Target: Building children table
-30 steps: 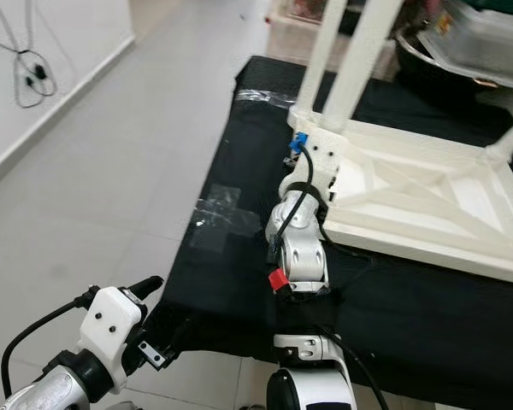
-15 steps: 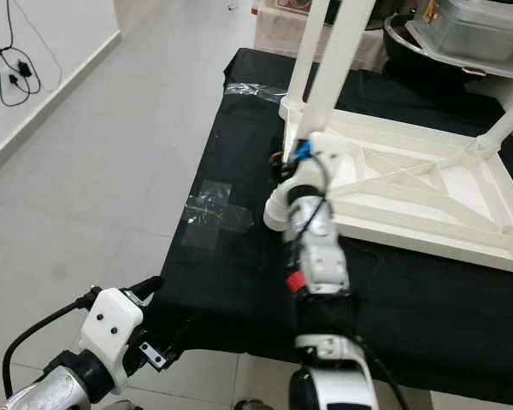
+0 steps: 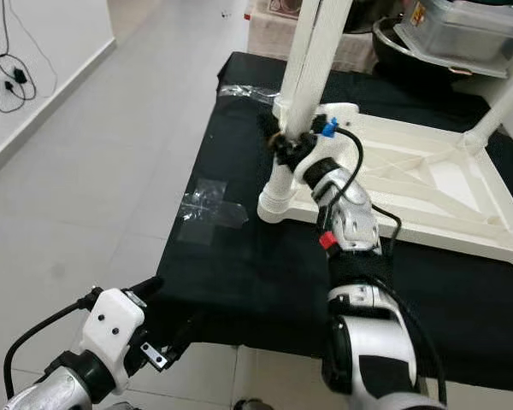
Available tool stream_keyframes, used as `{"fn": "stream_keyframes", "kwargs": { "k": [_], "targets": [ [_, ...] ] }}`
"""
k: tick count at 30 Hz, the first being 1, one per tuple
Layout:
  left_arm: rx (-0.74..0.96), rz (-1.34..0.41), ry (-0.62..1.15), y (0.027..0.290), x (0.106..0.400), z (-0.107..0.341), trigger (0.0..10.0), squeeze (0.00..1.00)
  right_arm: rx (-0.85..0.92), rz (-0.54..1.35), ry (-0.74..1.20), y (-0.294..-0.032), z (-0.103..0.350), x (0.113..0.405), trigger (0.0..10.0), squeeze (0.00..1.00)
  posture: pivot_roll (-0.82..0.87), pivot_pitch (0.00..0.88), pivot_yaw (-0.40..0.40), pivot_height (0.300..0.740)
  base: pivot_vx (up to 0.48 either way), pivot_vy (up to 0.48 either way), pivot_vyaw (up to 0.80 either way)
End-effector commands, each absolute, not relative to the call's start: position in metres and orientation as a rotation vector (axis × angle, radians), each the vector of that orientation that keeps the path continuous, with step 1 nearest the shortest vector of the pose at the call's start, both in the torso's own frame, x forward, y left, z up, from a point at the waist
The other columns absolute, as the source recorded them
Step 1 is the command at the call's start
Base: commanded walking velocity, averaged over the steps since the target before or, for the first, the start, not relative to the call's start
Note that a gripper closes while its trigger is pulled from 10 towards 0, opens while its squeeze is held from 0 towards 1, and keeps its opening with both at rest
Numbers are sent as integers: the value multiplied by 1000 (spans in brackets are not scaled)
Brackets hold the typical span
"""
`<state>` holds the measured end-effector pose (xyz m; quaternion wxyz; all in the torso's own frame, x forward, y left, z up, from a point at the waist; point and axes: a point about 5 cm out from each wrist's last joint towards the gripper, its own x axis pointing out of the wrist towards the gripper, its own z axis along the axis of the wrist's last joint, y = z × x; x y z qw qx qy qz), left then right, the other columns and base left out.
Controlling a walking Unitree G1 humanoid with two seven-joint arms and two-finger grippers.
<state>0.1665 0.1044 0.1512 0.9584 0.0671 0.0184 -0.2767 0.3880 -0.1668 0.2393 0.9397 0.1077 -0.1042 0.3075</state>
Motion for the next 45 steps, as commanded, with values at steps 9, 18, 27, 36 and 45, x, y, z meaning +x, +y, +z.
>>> {"fn": "stream_keyframes", "kwargs": {
  "k": [9, 18, 27, 36, 45],
  "targets": [
    [130, -561, 52, 103, 162, 149, 10000, 0, 212, 1315, -62, -132, 242, 373, 10000, 0, 191, 148, -137, 740, 0, 0, 0],
    [132, -563, 53, 103, 161, 149, 10000, 0, 226, 1553, -83, -121, 255, 365, 10000, 0, 187, 153, -133, 740, 0, 0, 0],
    [131, -562, 43, 102, 163, 150, 10000, 0, 216, 1364, -161, -121, 245, 367, 0, 0, 176, 146, -125, 740, 0, 0, 0],
    [128, -557, 41, 102, 167, 149, 10000, 0, 155, 594, -159, -143, 224, 384, 0, 0, 158, 137, -118, 740, 0, 0, 0],
    [134, -564, 38, 102, 170, 147, 10000, 0, 133, -281, -65, -171, 201, 342, 0, 0, 152, 130, -119, 740, 0, 0, 0]
  ]
}}
